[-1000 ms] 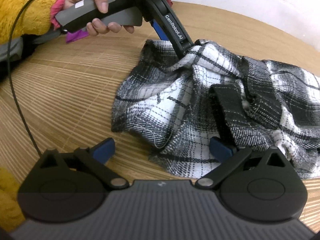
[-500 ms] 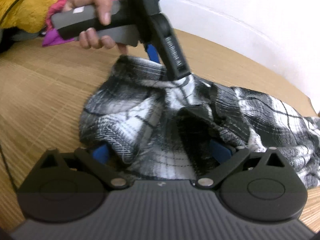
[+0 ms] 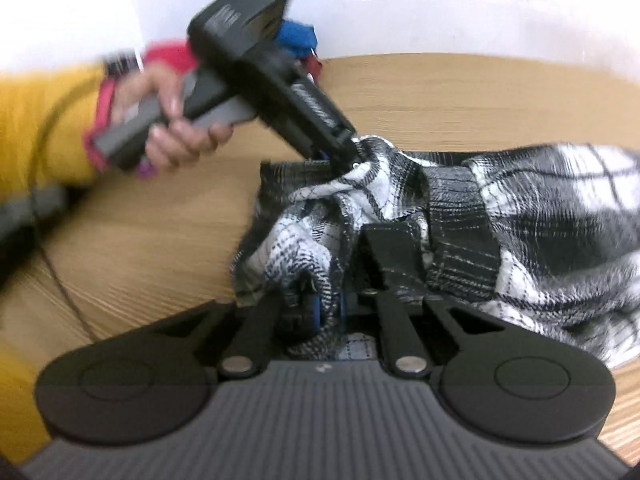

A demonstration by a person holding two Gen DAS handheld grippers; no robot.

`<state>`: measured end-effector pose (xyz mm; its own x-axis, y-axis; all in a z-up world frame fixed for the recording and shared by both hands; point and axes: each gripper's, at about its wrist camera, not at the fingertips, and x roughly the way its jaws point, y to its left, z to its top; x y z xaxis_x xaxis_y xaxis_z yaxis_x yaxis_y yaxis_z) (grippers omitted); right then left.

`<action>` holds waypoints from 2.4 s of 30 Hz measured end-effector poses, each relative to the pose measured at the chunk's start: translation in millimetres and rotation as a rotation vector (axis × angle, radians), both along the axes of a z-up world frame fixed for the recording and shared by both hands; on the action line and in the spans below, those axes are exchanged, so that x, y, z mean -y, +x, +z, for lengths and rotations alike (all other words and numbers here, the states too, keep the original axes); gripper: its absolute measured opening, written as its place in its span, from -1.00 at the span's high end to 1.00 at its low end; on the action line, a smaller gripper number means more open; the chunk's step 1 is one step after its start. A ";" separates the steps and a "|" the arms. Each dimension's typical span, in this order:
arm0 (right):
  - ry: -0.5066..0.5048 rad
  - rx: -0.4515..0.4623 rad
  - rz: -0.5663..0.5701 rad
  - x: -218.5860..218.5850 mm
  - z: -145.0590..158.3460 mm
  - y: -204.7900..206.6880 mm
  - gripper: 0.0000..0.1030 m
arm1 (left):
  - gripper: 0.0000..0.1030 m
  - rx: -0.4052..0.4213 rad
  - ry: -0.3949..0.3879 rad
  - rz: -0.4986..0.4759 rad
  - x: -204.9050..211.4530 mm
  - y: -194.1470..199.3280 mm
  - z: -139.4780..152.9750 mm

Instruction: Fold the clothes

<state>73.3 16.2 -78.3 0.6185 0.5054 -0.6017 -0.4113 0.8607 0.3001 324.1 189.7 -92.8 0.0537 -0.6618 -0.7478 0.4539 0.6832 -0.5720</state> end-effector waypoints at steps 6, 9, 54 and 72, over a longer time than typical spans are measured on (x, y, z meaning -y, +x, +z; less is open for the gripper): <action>0.267 0.061 -0.065 62.5 39.3 -1.2 0.77 | 0.60 0.064 -0.095 -0.005 36.1 9.9 71.2; 0.395 0.094 -0.142 108.7 51.1 -4.5 0.77 | 0.60 0.122 -0.117 -0.042 79.8 20.8 102.1; 0.467 -0.144 -0.465 386.8 -42.5 158.2 0.24 | -0.46 0.236 0.284 0.268 199.7 -1.5 73.1; 0.219 -0.100 -0.084 330.8 -52.1 180.4 -0.06 | -0.48 0.204 0.254 0.251 215.9 35.5 55.8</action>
<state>253.7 -314.6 -130.4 0.6066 0.5795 -0.5442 -0.2999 0.8008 0.5184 359.6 -26.1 -37.0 0.3538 -0.4047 -0.8432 0.3416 0.8952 -0.2864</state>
